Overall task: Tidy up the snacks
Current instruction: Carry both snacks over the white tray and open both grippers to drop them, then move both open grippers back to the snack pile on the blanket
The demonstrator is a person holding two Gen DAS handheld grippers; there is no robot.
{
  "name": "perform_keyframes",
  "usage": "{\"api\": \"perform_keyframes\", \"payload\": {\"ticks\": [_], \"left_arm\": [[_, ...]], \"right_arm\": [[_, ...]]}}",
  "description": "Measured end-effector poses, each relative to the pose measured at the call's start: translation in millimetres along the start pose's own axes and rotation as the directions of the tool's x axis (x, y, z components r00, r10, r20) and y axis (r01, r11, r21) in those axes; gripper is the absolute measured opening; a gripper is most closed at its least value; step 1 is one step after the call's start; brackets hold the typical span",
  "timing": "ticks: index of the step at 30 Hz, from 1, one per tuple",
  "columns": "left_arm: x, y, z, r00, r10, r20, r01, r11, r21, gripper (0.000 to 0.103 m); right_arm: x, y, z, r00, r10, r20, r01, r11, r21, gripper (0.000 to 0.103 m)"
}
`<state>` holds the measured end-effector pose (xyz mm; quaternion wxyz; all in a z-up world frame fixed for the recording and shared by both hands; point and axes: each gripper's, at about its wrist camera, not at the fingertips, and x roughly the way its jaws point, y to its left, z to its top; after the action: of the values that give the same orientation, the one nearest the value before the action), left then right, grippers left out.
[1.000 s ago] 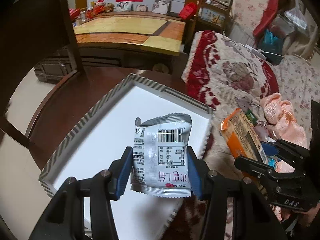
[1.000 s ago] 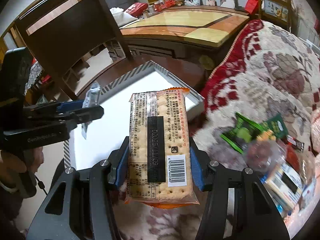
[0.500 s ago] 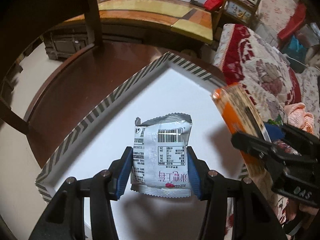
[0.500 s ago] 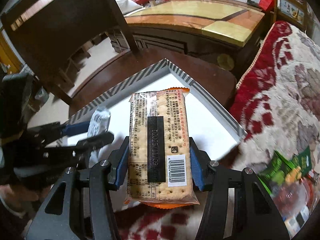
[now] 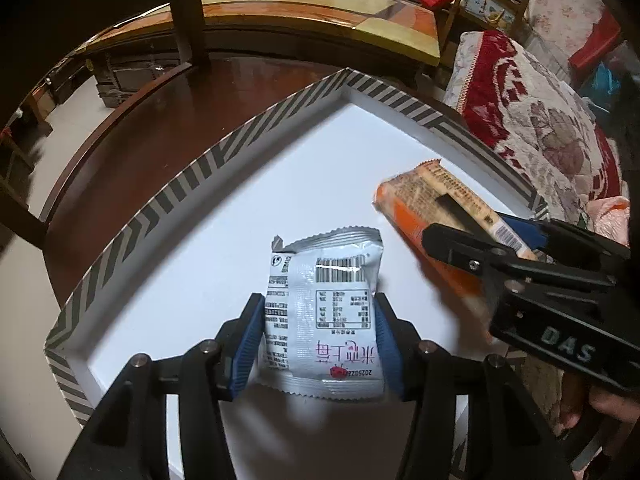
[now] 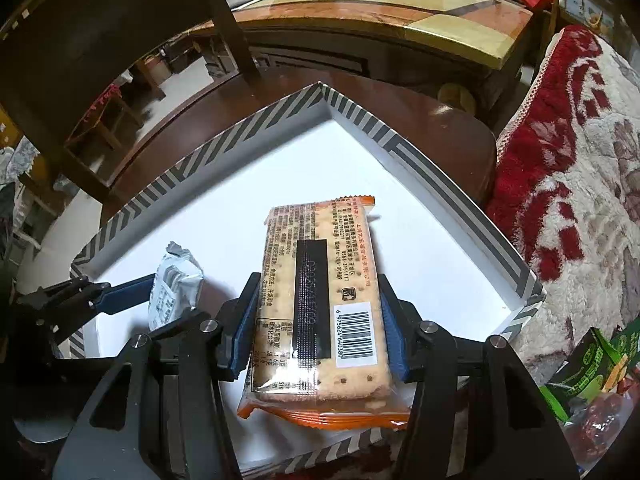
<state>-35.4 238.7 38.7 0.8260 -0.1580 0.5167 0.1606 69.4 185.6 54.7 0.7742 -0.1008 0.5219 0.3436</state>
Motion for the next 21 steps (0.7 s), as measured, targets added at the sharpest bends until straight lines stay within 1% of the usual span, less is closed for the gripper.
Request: {"api": "perform_keyframes", "payload": {"ticks": [1,3,6,9,14,21], "left_arm": [[0.8,-0.4,-1.0,1.0,0.009,0.0,-0.009,1.0,0.002,0.059],[1.9,-0.5,-3.3,1.0,0.016,-0.002,-0.016,1.0,0.0,0.066],[-1.7,-0.1,-5.1,1.0,0.012,-0.003,-0.012,1.0,-0.011,0.067],[-9.4,-2.3,-6.1,1.0,0.023,0.021,-0.022,1.0,-0.012,0.074],[-23.8,-16.0,-7.8,0.998,0.028,0.053,-0.028,1.0,0.008,0.077],[-46.2,-49.9,-10.0,0.995,-0.016,0.097,0.009,0.997,0.076,0.079]], "right_arm": [[-1.4,-0.1,-0.8,1.0,0.011,0.0,-0.011,1.0,0.005,0.055],[-5.1,-2.5,-2.4,1.0,0.027,-0.001,-0.027,1.0,0.015,0.055],[-14.0,-3.6,-6.1,0.999,0.041,0.014,-0.041,0.999,0.035,0.055],[-25.4,-5.5,-11.6,0.999,0.046,0.025,-0.047,0.997,0.058,0.055],[-57.3,-15.4,-29.6,0.995,0.059,0.085,-0.067,0.993,0.098,0.055],[-98.3,-37.1,-63.9,0.991,0.027,0.13,-0.046,0.988,0.15,0.055]]}}
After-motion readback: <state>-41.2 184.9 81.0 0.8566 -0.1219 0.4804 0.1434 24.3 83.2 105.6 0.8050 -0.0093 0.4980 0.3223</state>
